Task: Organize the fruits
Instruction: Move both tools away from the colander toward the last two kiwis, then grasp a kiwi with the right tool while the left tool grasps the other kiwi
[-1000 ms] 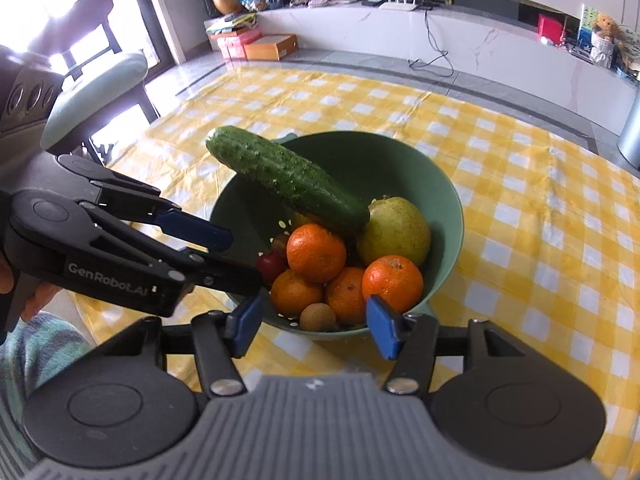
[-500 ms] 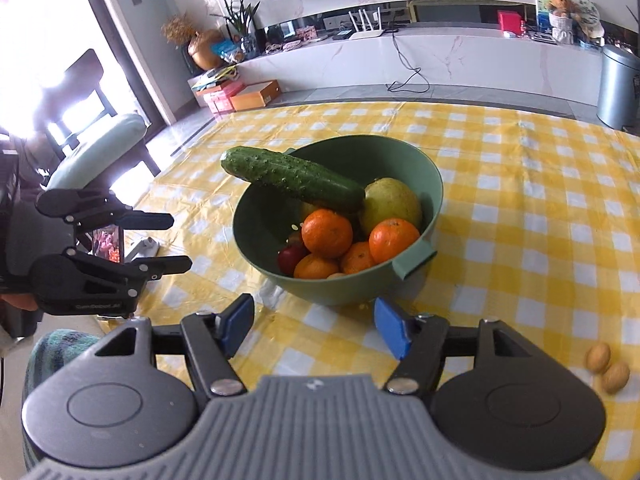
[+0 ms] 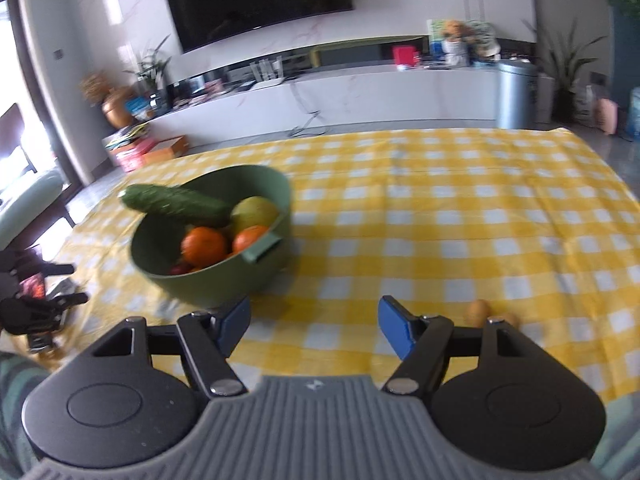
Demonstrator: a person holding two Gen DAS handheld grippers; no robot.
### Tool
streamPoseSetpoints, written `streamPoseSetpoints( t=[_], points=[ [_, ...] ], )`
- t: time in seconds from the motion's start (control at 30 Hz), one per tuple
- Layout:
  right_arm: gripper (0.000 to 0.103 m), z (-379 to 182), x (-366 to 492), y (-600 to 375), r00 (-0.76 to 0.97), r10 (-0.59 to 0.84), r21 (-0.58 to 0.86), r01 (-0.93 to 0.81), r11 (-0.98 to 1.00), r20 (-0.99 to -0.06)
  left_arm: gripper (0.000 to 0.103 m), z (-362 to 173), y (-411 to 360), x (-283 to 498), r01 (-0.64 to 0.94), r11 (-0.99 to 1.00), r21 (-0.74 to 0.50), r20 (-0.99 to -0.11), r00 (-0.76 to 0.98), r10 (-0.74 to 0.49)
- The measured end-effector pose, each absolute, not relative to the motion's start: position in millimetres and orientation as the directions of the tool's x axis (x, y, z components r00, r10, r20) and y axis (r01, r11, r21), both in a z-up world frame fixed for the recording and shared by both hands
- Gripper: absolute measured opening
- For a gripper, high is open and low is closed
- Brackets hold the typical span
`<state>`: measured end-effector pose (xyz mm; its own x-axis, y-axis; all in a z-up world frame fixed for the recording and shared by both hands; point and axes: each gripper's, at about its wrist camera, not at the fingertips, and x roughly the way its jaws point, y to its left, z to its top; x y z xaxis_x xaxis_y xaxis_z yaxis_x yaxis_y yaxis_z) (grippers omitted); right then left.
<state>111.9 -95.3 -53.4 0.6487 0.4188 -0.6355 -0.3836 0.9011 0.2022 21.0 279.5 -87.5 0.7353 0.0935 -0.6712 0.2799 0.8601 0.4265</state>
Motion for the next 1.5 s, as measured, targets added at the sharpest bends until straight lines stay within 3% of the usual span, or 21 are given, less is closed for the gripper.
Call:
streamPoseSetpoints(
  t=[0.3,0.6,0.67,0.77,0.9,1.07,1.33,1.5],
  points=[
    [0.071,-58.7,138.7,-116.9,0.678,0.276,0.086,-0.3,0.95,-0.681,0.06,-69.2,284.0,17.0,0.225,0.88,0.418,-0.632,0.768,0.104],
    [0.072,-62.3,165.0,-136.5,0.598,0.172,-0.007,-0.285,0.959,-0.783,0.063,-14.8,230.6,21.4,0.307,0.88,0.362,-0.608,0.793,-0.026],
    [0.07,-63.5,167.4,-137.2,0.568,0.16,-0.043,-0.327,0.944,-0.807,0.064,-5.4,212.8,26.6,0.346,0.88,0.327,-0.625,0.777,-0.073],
    [0.058,-65.7,172.7,-140.4,0.524,0.15,-0.09,-0.404,0.91,-0.839,0.064,7.1,185.6,36.2,0.408,0.876,0.258,-0.649,0.744,-0.156],
    [0.057,-69.0,180.1,-149.9,0.465,0.166,-0.108,-0.506,0.856,-0.869,0.064,15.6,147.6,50.6,0.473,0.865,0.168,-0.654,0.71,-0.26],
    [0.048,-78.8,193.7,-162.7,0.415,0.172,-0.096,-0.551,0.829,-0.894,0.064,15.4,100.1,68.3,0.543,0.833,0.11,-0.663,0.664,-0.346],
    [0.046,-92.8,212.8,-165.4,0.361,0.197,-0.066,-0.601,0.796,-0.911,0.064,-4.8,32.6,98.8,0.624,0.778,0.07,-0.705,0.583,-0.404],
    [0.038,-102.2,223.4,-168.2,0.32,0.213,-0.024,-0.602,0.798,-0.923,0.064,-22.4,7.2,121.2,0.637,0.771,0.03,-0.733,0.538,-0.416]
  ],
)
